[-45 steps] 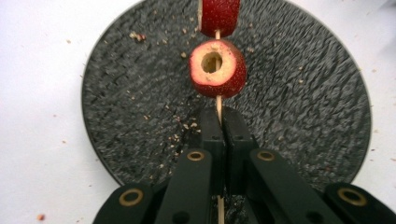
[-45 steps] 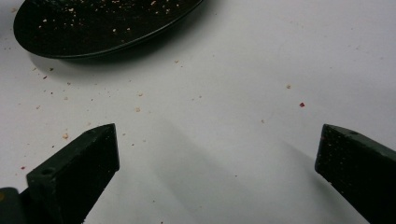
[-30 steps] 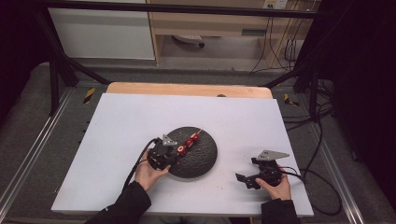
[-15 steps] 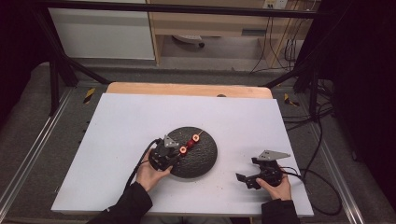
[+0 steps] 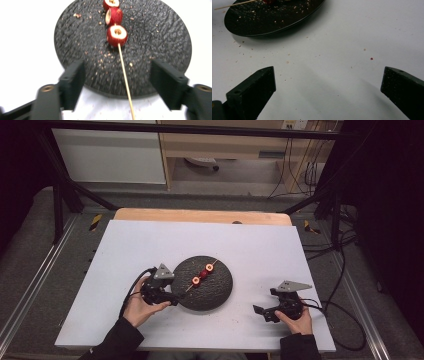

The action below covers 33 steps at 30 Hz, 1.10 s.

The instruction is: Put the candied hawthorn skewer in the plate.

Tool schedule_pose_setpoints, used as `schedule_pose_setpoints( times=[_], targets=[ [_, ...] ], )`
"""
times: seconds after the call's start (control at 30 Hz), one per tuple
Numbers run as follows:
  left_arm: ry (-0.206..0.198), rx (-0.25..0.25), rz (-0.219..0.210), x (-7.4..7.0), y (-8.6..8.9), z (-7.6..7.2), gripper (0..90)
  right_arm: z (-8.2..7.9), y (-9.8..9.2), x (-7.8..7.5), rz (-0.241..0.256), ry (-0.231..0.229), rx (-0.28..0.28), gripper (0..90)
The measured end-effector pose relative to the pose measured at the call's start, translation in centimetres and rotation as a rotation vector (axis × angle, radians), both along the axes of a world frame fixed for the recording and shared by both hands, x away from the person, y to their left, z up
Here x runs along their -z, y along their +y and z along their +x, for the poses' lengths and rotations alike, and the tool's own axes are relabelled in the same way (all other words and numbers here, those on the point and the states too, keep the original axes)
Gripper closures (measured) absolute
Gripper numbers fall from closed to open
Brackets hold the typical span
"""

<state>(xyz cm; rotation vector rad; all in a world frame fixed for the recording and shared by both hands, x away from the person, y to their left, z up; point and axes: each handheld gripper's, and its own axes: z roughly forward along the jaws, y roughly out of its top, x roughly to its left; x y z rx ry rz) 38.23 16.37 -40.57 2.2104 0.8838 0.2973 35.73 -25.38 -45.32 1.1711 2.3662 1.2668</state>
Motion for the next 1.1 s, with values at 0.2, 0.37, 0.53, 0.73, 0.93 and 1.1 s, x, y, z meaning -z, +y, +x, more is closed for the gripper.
schedule_pose_setpoints(
  times=[0.2,0.37,0.53,0.73,0.93,1.1],
  targets=[
    [-0.007,-0.029,-0.009,0.2,2.4,-0.5,13.5,0.0,0.0,0.0,-0.005,-0.002,0.000,0.6],
    [-0.022,-0.069,-0.026,0.9,5.2,-1.3,8.6,0.0,0.0,0.0,-0.007,-0.001,0.002,0.6],
    [-0.030,-0.099,-0.070,1.8,7.6,-2.3,8.3,0.0,0.0,0.0,-0.013,0.004,0.005,0.6],
    [-0.055,-0.120,-0.078,3.1,9.6,-3.4,8.2,-0.1,0.0,0.1,-0.016,0.004,0.004,0.6],
    [-0.044,-0.149,-0.064,4.4,10.7,-3.7,8.2,-0.1,0.1,0.2,-0.025,0.008,0.002,0.6],
    [-0.051,-0.146,-0.080,4.3,11.1,-3.8,8.2,-0.1,0.2,0.3,-0.029,0.016,0.001,0.6]
  ],
)
